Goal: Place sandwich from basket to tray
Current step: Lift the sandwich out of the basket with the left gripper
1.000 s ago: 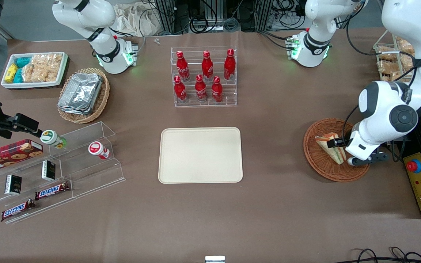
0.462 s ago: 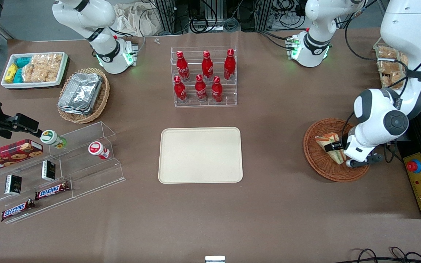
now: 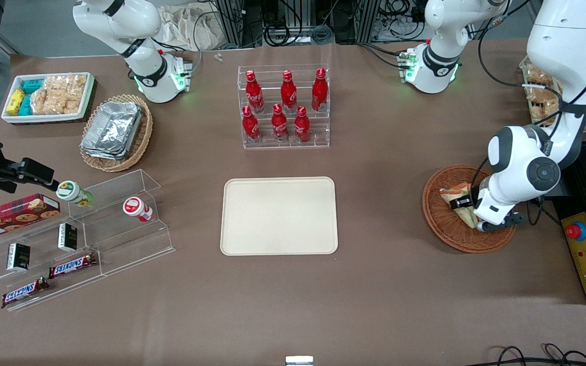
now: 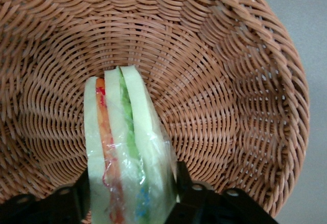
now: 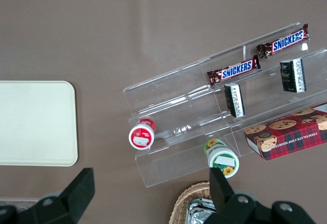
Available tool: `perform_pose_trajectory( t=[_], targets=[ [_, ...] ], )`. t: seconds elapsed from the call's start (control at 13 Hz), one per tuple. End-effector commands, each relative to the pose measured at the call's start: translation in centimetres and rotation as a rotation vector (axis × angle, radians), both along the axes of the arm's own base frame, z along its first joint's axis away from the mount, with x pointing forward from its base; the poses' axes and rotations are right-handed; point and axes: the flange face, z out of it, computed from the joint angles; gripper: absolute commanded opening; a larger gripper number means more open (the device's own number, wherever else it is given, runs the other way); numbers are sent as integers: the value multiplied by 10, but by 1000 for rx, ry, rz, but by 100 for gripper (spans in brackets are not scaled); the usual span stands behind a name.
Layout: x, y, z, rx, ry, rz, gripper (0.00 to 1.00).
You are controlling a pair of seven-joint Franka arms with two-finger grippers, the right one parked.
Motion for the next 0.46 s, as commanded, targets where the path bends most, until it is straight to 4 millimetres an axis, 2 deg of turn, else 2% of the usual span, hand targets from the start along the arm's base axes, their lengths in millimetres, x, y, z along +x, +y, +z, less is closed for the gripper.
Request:
perform_pose_trajectory(
  t=[0.0,0.08,0.23,0.38],
  targets=[
    [1,2,23,20,-28,36,9],
    [6,3,42,32,-11,33,8],
    [28,2,99,52,51,40,8],
    [51,-3,178,47,100,41,9]
  ],
)
